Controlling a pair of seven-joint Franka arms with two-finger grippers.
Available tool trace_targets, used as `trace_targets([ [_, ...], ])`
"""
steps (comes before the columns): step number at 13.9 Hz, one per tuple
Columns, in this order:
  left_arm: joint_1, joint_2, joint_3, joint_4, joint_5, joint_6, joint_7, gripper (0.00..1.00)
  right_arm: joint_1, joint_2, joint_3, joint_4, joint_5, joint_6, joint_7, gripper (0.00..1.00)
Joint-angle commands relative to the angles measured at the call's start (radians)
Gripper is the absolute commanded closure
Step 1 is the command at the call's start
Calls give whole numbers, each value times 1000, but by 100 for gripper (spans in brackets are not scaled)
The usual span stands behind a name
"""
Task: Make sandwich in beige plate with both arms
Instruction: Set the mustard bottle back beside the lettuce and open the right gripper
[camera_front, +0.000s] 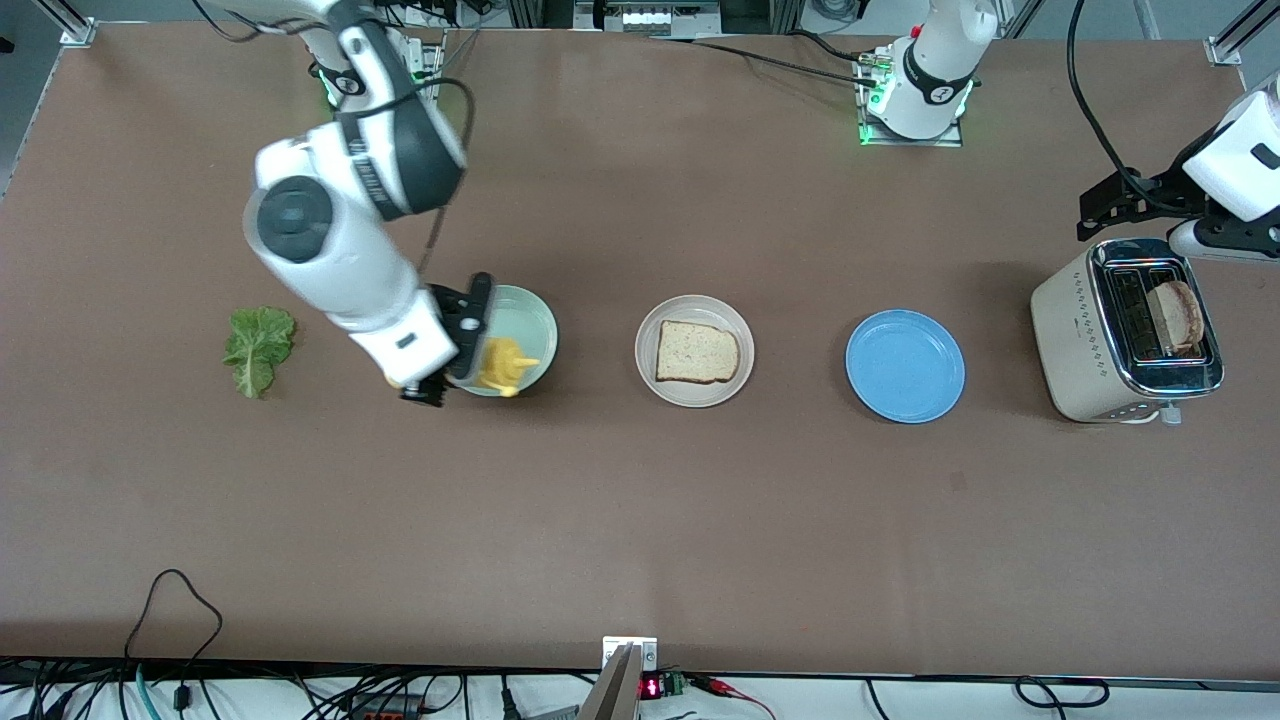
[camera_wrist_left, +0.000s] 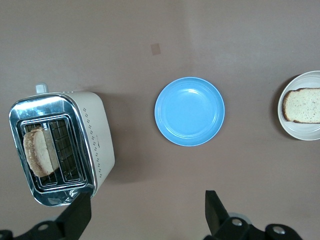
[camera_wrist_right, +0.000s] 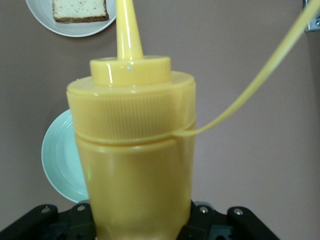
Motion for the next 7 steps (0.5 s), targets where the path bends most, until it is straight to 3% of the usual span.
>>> trace_targets([
  [1, 4, 10, -4, 24, -13, -20, 22, 0, -77, -100, 21, -150, 148, 51, -151, 61],
  [5, 5, 10, -4, 24, -13, -20, 22, 0, -233, -92, 18, -234, 522, 43, -555, 61],
  [7, 4, 10, -4, 24, -13, -20, 22, 0, -299, -83, 18, -285, 664, 29, -727, 61],
])
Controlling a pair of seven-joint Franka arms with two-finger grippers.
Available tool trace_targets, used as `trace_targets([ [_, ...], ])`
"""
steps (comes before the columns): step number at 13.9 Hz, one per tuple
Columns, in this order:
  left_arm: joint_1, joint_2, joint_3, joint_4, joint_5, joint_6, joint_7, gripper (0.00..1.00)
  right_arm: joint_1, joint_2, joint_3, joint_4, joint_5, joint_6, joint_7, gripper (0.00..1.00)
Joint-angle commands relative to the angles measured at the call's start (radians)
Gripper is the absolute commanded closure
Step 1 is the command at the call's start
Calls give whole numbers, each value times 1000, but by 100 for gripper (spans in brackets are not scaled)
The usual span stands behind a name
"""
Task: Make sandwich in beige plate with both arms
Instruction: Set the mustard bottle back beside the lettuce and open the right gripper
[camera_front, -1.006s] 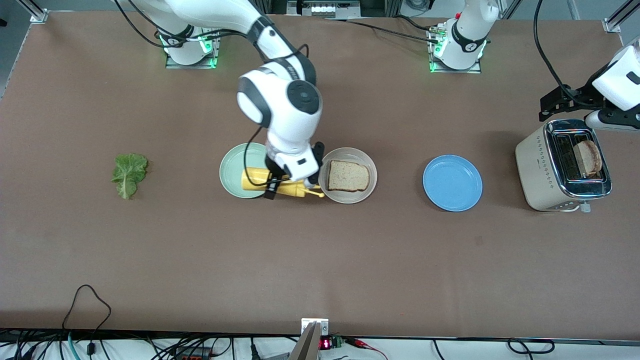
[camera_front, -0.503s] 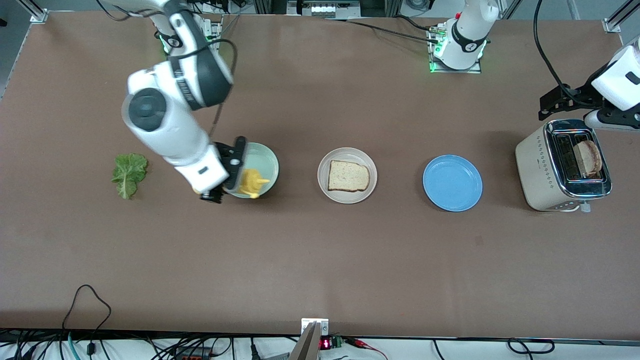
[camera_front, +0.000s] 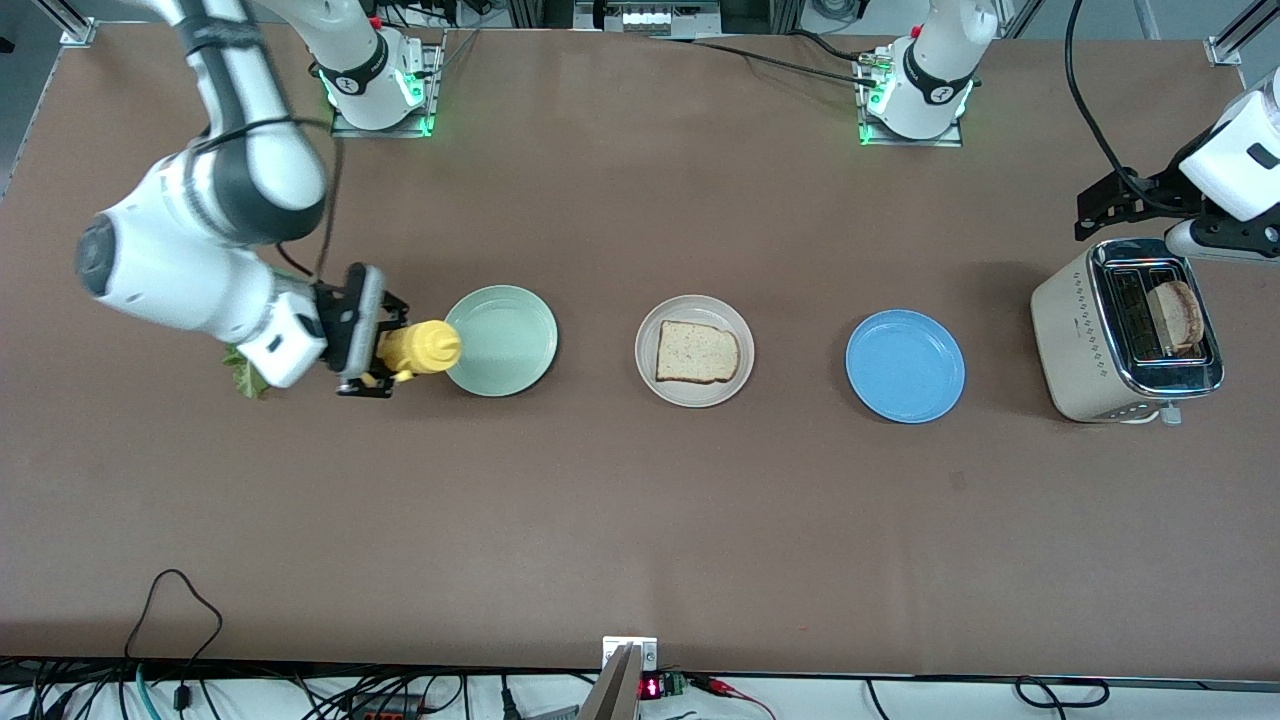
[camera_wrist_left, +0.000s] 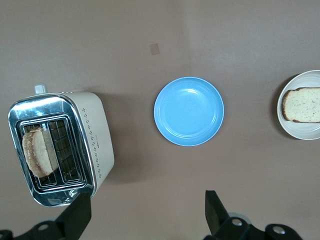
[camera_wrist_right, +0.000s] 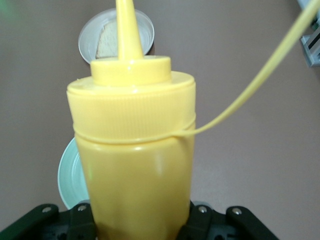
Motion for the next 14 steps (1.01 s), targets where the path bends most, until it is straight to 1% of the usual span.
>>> trace_targets([
  [1, 4, 10, -2, 24, -13, -20, 22, 0, -88, -13, 20, -84, 164, -10, -207, 61],
  [3, 4, 10, -2, 24, -13, -21, 22, 0, -131, 9, 20, -115, 255, -29, -340, 60],
  [7, 4, 10, -2, 24, -13, -21, 22, 0, -246, 128, 20, -117, 439, -191, -589, 57],
  [11, 4, 10, -2, 24, -13, -21, 22, 0, -340, 260, 20, -108, 532, -320, -764, 57],
  [14, 6, 10, -2, 22, -13, -21, 22, 0, -383, 312, 20, -105, 554, -368, -844, 57],
])
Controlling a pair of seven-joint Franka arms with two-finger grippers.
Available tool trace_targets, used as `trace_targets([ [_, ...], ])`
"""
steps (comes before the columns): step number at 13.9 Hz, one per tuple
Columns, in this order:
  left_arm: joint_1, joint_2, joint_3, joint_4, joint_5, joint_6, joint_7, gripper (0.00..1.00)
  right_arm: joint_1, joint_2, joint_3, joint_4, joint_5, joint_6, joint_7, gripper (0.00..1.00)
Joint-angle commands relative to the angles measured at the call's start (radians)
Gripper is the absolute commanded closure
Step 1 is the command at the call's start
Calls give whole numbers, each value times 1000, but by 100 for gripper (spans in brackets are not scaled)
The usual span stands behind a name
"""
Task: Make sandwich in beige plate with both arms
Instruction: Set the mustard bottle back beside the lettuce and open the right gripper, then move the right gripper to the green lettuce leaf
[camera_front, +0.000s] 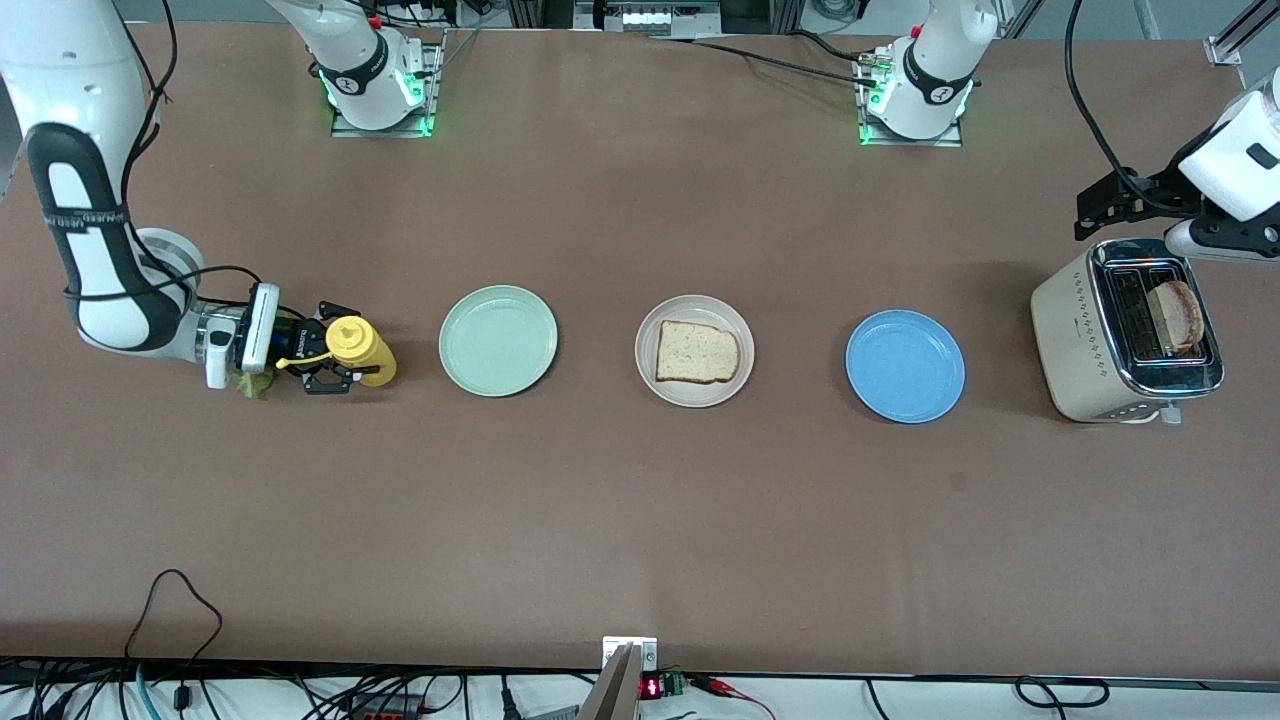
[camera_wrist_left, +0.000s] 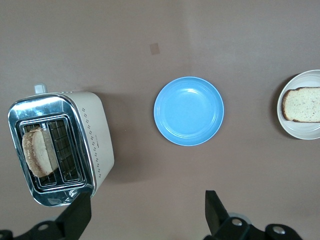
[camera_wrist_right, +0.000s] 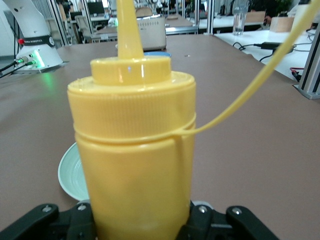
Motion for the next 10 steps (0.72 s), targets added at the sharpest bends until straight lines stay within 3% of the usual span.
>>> trace_targets([
  [1, 6, 10, -2, 22, -13, -20, 22, 0, -51, 35, 19, 20, 29, -56, -54, 57],
  [10, 6, 10, -2, 24, -13, -20, 22, 0, -106, 141, 19, 33, 92, -147, -120, 56],
])
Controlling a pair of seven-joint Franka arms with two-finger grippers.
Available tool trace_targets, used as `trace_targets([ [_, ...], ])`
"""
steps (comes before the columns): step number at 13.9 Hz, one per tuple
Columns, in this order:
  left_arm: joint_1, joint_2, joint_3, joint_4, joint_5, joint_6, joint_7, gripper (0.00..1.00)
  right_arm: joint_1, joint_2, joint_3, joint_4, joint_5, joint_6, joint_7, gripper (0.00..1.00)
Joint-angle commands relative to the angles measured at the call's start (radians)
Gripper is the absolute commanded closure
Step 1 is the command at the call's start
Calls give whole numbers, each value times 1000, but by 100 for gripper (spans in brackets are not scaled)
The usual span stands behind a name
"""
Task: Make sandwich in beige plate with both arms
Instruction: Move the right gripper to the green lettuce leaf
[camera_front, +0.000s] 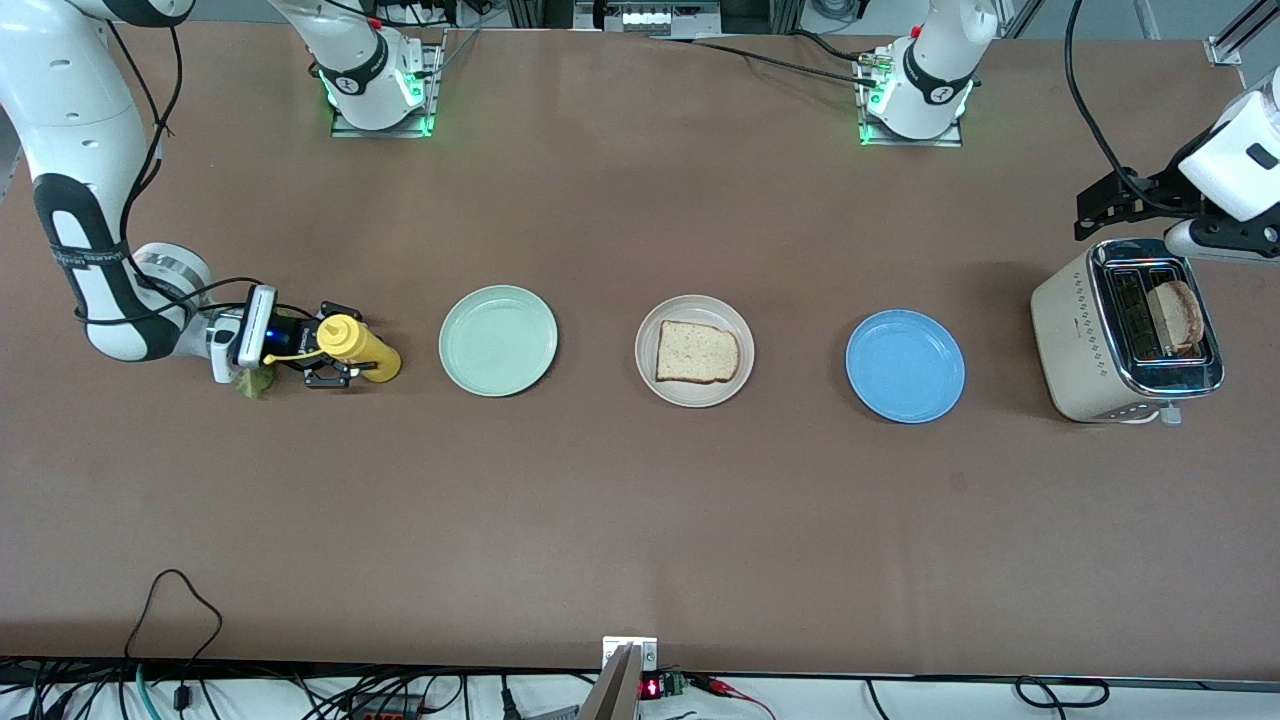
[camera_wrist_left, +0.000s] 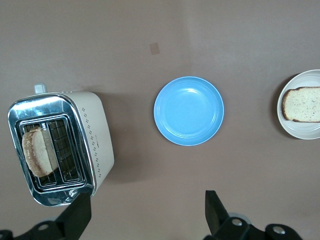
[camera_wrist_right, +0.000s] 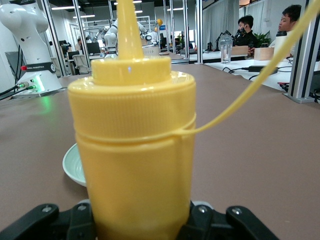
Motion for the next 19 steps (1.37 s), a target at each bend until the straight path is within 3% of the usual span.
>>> trace_targets([
  [1, 6, 10, -2, 24, -13, -20, 22, 0, -30, 16, 17, 23, 18, -34, -12, 53],
  [4, 6, 10, -2, 22, -13, -20, 22, 0, -33, 16, 16, 41, 16, -34, 2, 23],
  [5, 6, 10, -2, 22, -13, -20, 22, 0, -33, 16, 16, 50, 15, -34, 5, 18],
  [6, 6, 10, -2, 22, -13, -20, 22, 0, -34, 16, 16, 58, 13, -34, 5, 3],
  [10, 6, 10, -2, 22, -13, -20, 22, 0, -65, 10, 11, 74, -16, -53, 48, 0],
  [15, 6, 10, -2, 22, -13, -20, 22, 0, -143, -4, 11, 93, -138, -76, 174, 0],
  [19, 6, 10, -2, 22, -13, -18, 22, 0, -195, -56, -13, 118, -266, -71, 391, 0],
])
